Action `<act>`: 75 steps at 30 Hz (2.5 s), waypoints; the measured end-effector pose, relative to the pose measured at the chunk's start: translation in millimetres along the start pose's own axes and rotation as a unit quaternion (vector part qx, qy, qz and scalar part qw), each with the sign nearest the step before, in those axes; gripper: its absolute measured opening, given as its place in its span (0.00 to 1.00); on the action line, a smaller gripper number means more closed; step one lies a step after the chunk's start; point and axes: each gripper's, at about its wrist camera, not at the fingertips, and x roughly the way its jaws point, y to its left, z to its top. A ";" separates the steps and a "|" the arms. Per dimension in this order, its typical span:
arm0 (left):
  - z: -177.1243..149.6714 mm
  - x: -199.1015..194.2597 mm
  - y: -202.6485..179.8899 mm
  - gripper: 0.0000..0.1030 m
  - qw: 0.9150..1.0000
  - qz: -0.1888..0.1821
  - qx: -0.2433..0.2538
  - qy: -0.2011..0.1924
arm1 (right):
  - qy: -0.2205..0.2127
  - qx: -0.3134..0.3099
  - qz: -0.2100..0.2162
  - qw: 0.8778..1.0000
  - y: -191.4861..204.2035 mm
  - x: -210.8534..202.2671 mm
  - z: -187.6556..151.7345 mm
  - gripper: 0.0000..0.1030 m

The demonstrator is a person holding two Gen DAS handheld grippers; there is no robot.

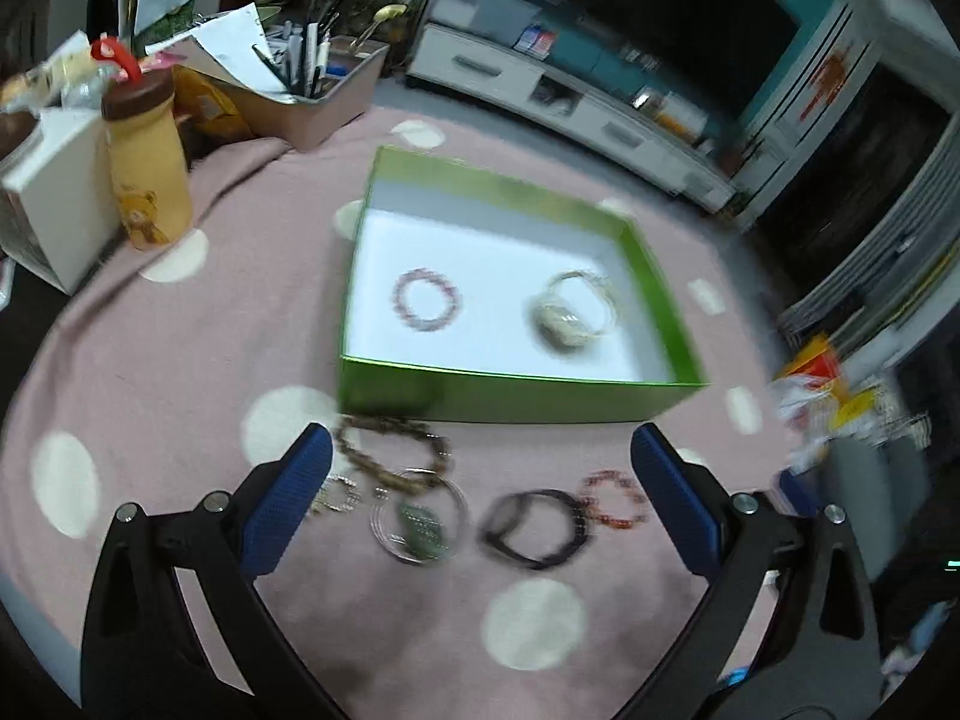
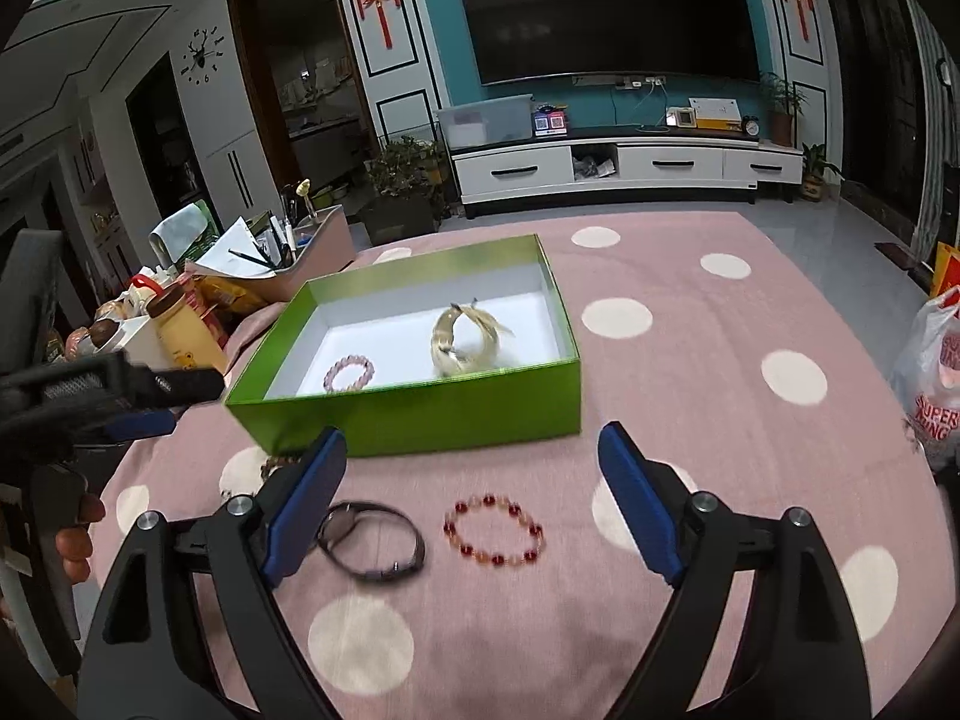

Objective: Organize jewelry
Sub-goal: 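Move the left tool to the flower charm and the right tool to the red bead bracelet, then grasp the flower charm with the left tool while the right tool grasps the red bead bracelet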

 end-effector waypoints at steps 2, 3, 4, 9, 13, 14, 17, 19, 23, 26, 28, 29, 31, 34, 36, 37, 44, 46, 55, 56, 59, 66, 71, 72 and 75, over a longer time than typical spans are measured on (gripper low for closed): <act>-7.6 -9.8 -1.6 0.98 1.000 -0.016 0.008 -0.020 | 0.000 0.005 0.000 1.000 -2.1 -5.9 -3.4 0.83; -14.5 -15.8 -5.9 0.98 0.999 -0.022 0.025 -0.031 | 0.000 0.007 0.000 1.000 -3.6 -9.2 -5.1 0.83; -19.7 -19.5 -9.0 0.98 0.998 -0.031 0.039 -0.036 | -0.001 0.009 -0.001 1.000 -4.3 -12.3 -6.5 0.83; -37.0 -33.3 -15.0 0.98 0.995 -0.057 0.063 -0.055 | -0.002 0.012 -0.003 1.000 -11.3 -25.9 -15.1 0.83; -42.6 -38.7 -11.2 0.98 0.994 -0.063 0.062 -0.064 | -0.004 0.018 -0.006 1.000 -22.3 -36.0 -20.2 0.83; -43.4 -37.5 -10.9 0.98 0.995 -0.055 0.063 -0.058 | -0.003 0.020 -0.007 1.000 -25.1 -37.4 -20.4 0.83; -43.8 -33.9 -7.6 0.98 0.996 -0.033 0.071 -0.032 | 0.000 0.025 -0.006 1.000 -30.2 -39.8 -20.9 0.84; -41.0 -33.6 -1.8 0.98 0.997 -0.023 0.069 -0.026 | 0.003 0.024 -0.004 1.000 -32.0 -40.7 -21.3 0.83; -32.6 -37.3 3.6 0.98 0.996 0.018 0.084 -0.028 | 0.010 0.021 0.007 1.000 -31.9 -39.5 -22.2 0.83; -26.2 -32.3 3.5 0.98 0.994 0.032 0.106 -0.010 | 0.015 0.014 0.015 1.000 -28.2 -37.1 -22.6 0.83; -24.7 -26.1 3.5 0.98 0.992 0.037 0.122 0.010 | 0.019 0.010 0.019 1.000 -26.6 -35.3 -23.2 0.83; -24.7 -22.5 3.3 0.98 0.990 0.045 0.133 0.020 | 0.021 0.009 0.019 1.000 -26.0 -34.1 -23.8 0.83; -28.6 -17.7 4.9 0.98 0.985 0.052 0.158 0.033 | 0.025 0.006 0.021 0.999 -25.3 -30.6 -25.5 0.83; -36.4 -16.6 16.4 0.98 0.989 0.052 0.138 0.027 | 0.037 0.006 0.021 0.999 -25.8 -23.4 -30.0 0.83; -45.3 -13.6 27.9 0.98 0.989 0.081 0.122 0.007 | 0.045 0.006 0.023 0.999 -26.6 -17.4 -33.5 0.83; -49.7 -11.5 32.0 0.98 0.988 0.096 0.122 -0.002 | 0.049 0.004 0.023 0.999 -26.2 -15.1 -35.1 0.83; -71.2 6.1 68.0 0.96 0.987 0.122 0.101 -0.002 | 0.082 0.020 0.026 0.996 -36.1 6.8 -49.8 0.83; -71.8 8.8 73.7 0.87 0.988 0.120 0.098 -0.001 | 0.093 0.030 0.026 0.995 -40.0 13.6 -53.5 0.83; -66.1 36.2 79.5 0.57 0.986 0.117 0.119 0.012 | 0.122 0.020 0.033 0.992 -36.1 41.7 -58.3 0.74; -64.7 39.4 81.1 0.55 0.986 0.116 0.120 0.014 | 0.125 0.020 0.033 0.991 -36.2 45.5 -57.8 0.70; -62.6 45.4 81.8 0.47 0.986 0.109 0.129 0.018 | 0.133 0.025 0.025 0.991 -37.8 57.5 -54.7 0.60; -61.3 53.9 78.1 0.40 0.982 0.100 0.158 0.017 | 0.146 0.012 -0.005 0.989 -35.3 85.2 -49.7 0.47; -62.4 56.7 74.1 0.27 0.980 0.093 0.177 0.015 | 0.146 -0.017 -0.017 0.989 -25.2 92.0 -48.5 0.38; -62.7 57.0 73.3 0.25 0.979 0.092 0.179 0.014 | 0.146 -0.029 -0.023 0.989 -22.1 93.1 -48.9 0.35; -64.1 56.6 72.7 0.22 0.980 0.091 0.177 0.012 | 0.146 -0.058 -0.036 0.987 -14.8 95.2 -50.3 0.22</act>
